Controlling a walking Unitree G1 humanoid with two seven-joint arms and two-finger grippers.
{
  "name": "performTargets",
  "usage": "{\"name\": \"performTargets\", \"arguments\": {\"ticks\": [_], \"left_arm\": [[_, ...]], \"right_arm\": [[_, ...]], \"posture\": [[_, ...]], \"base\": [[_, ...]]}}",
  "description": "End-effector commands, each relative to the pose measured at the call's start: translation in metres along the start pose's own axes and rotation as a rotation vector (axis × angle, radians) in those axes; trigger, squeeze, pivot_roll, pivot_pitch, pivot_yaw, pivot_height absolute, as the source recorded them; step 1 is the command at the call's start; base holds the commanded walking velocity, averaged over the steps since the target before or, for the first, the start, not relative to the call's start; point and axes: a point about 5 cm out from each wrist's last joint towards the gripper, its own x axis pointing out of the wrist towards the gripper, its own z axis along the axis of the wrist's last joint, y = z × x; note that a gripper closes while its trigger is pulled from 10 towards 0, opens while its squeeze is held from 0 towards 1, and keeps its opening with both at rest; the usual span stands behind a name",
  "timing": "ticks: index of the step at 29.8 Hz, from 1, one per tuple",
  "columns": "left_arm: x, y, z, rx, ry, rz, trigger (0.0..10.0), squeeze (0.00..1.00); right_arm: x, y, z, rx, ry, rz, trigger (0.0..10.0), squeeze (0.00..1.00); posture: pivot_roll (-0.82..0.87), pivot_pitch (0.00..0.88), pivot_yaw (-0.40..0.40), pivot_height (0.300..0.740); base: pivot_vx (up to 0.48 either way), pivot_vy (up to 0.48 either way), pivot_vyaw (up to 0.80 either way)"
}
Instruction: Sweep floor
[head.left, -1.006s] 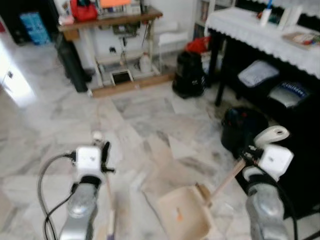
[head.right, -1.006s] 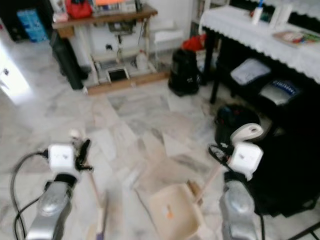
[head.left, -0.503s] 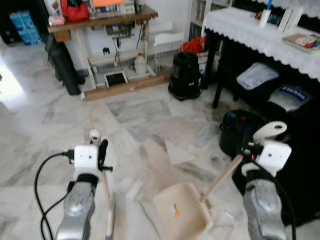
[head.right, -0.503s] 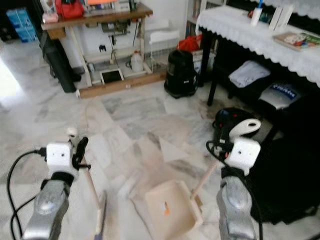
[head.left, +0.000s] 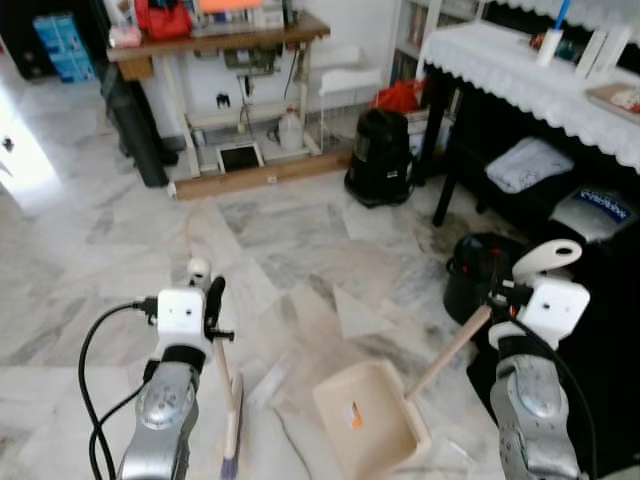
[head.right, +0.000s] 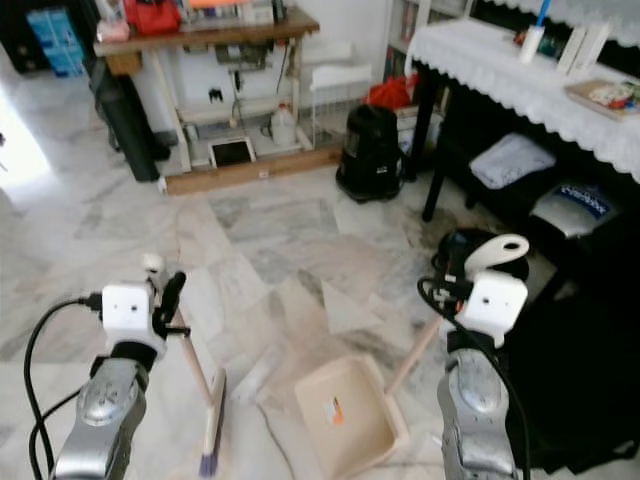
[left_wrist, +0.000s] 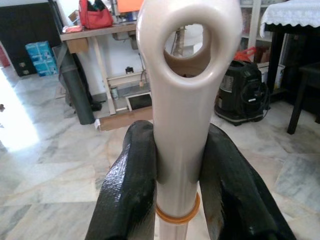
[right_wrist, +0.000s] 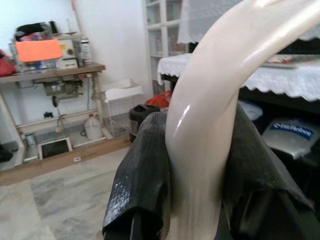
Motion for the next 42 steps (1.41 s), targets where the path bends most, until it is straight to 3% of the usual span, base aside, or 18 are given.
{"name": "performTargets", "arguments": {"ticks": [1,7,18,42], "left_arm": [[0.0016,0.0015,0.0049,0.007,-0.022,0.010,10.0,0.00],[0.0010,0.0014,0.0046,0.007,-0.022,0.009,10.0,0.00],[-0.0002,0.0025,0.0048,0.010,-0.024,0.019,10.0,0.00],[-0.0012,0.0017,0.0044,0.006,-0.031,0.029,10.0,0.00]], "right_arm": [[0.0037,0.0020,0.0151,-0.013,-0.072,0.018,10.0,0.00],[0.0046,0.0034,0.0155,0.035,-0.070,0.006,10.0,0.00],[0.0061,0.0049,0.0179,0.023,-0.080,0.020,10.0,0.00],[0.0080,0.0055,0.0204,0.020,-0.089,0.035,10.0,0.00]], "posture": [[-0.02,0.000,0.007,0.740],[-0.02,0.000,0.006,0.740],[-0.01,0.000,0.000,0.740],[-0.01,0.000,-0.007,0.740]], "base": [[0.000,0.000,0.00],[0.000,0.000,0.51],[0.000,0.000,0.00],[0.000,-0.300,0.00]]}}
